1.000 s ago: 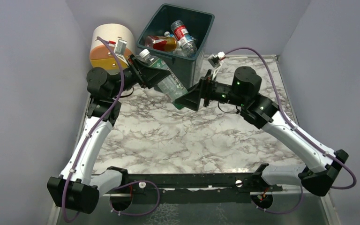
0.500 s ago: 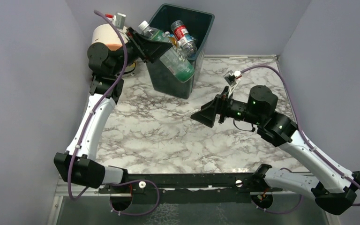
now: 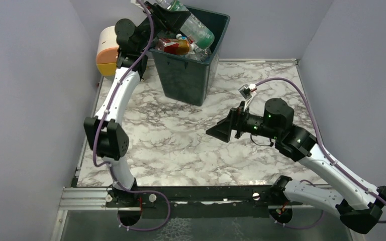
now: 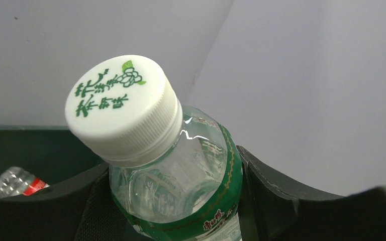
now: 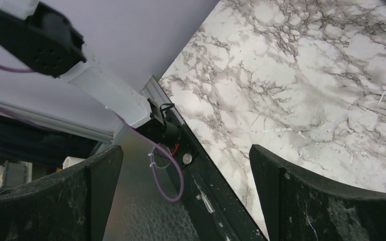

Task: Put the plastic bottles in the bin
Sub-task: Pick up the plastic bottle at the center of the board, then place the plastic bottle in the trash bin.

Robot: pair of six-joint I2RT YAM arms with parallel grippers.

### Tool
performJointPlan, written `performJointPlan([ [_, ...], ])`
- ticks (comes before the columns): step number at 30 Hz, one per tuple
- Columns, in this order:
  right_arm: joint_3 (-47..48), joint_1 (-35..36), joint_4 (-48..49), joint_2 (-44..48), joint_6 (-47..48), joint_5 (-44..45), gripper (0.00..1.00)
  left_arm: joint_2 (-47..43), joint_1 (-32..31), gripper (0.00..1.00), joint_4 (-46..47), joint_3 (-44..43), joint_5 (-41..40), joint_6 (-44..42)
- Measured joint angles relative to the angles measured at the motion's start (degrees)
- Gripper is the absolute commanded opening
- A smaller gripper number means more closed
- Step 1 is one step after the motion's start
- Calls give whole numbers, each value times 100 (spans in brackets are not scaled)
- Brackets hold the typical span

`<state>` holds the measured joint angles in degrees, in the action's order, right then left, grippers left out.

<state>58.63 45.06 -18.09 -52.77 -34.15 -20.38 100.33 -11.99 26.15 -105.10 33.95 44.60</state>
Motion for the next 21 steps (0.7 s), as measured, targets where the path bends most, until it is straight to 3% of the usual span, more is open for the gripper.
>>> performJointPlan([
  [9,-179,0,-37,334,-103,31,99,2243,81,64,72,-2096,-232,122],
  [21,-258,0,-153,505,-149,66,99,2601,223,66,83,-2186,-275,273],
])
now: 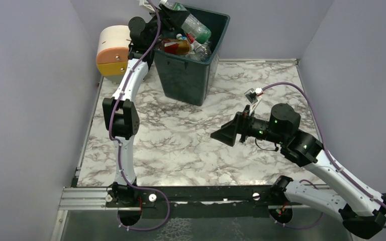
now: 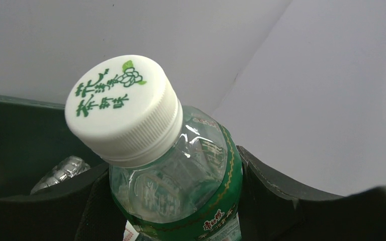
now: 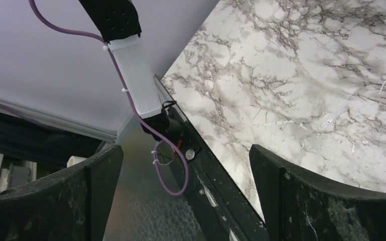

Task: Put the plastic bottles in the bin
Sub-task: Place the plastic bottle in the trash bin.

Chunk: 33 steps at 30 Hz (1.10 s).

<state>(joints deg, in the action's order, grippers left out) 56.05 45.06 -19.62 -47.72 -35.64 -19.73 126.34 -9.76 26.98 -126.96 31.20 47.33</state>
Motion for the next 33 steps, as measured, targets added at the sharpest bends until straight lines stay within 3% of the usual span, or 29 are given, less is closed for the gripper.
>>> performJointPlan([
  [5,-44,0,7,-55,-4,-2,99,-31,0,75,17,267,68,-31],
  [9,-48,0,7,-127,-11,-4,99,-33,0,77,-15,439,170,-90],
  [14,-48,0,4,-151,-11,-4,99,-212,2,89,-7,756,240,-199],
  [21,-48,0,7,-190,-11,-7,99,-267,-28,98,-9,837,490,-310],
  [27,-48,0,7,-302,-9,-9,99,-623,-76,99,-42,1130,706,-509],
  [33,-48,0,2,-391,15,-4,99,-1683,-74,99,-136,2009,822,-920],
])
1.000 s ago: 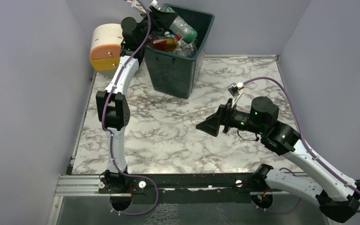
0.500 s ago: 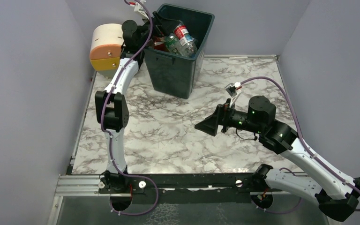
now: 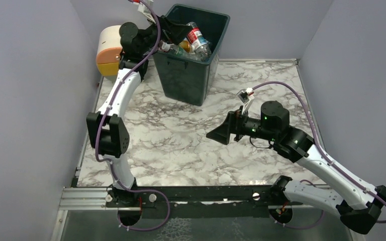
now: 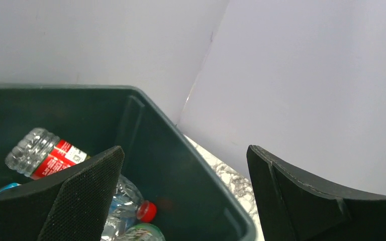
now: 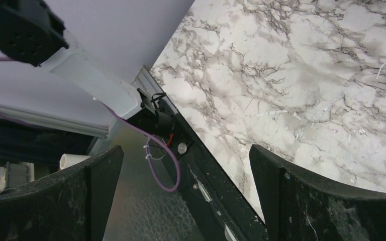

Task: Put the plastic bottles in the bin
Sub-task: Place the plastic bottle in the trash bin.

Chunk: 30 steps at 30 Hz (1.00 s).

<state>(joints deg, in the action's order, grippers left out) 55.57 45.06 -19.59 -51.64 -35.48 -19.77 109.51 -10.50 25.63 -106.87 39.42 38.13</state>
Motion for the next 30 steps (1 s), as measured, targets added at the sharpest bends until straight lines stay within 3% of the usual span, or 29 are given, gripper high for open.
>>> performJointPlan([
  [7,11,0,0,-203,50,4,99,-1261,0,99,-221,715,-4,-662],
  [14,155,0,-46,-337,306,313,99,-2345,2,99,-1108,1930,-330,-1491],
  [23,66,-2,-22,-365,638,1982,99,-4083,122,99,-1681,4387,-1167,-2020],
  [30,-459,-398,260,-852,660,2592,99,-4507,197,99,-1674,5563,-1698,-2105],
])
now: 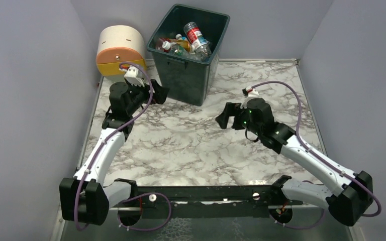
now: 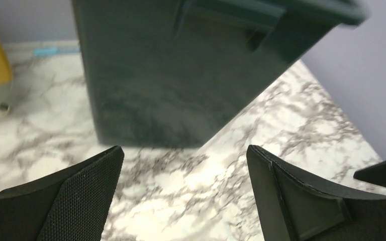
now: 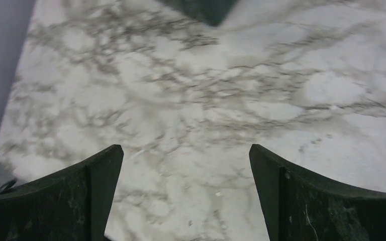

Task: Put the plastic bottles in the bin
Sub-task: Place the plastic bottle in the trash bin, then reset both arms

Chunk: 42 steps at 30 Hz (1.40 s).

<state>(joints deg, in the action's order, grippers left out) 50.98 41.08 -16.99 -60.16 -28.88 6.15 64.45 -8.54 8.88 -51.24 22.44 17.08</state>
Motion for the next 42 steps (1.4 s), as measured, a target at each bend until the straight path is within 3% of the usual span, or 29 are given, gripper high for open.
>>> performJointPlan([
  [5,-1108,-2081,811,-404,-131,-420,99,-44,35,99,116,872,-870,-11],
  [7,-1464,-2566,970,-560,-125,-295,99,-85,59,99,273,1228,-1172,-28],
  [14,-2616,-2680,2389,-581,522,852,99,-157,107,99,1296,2691,-2177,-337],
  [19,-3189,-2750,3816,-562,1180,1482,99,444,564,99,1996,2983,-2468,-459],
  [24,-3316,-2761,5366,-1578,1585,1856,99,1335,1141,99,2734,2990,-2350,-498],
  [32,-2955,-2787,6605,-2894,2223,1897,99,2291,1460,99,3838,3077,-1934,-706],
  [42,-3482,-2844,8019,-2966,2791,1259,99,2430,1582,99,4850,3195,-1790,-990],
])
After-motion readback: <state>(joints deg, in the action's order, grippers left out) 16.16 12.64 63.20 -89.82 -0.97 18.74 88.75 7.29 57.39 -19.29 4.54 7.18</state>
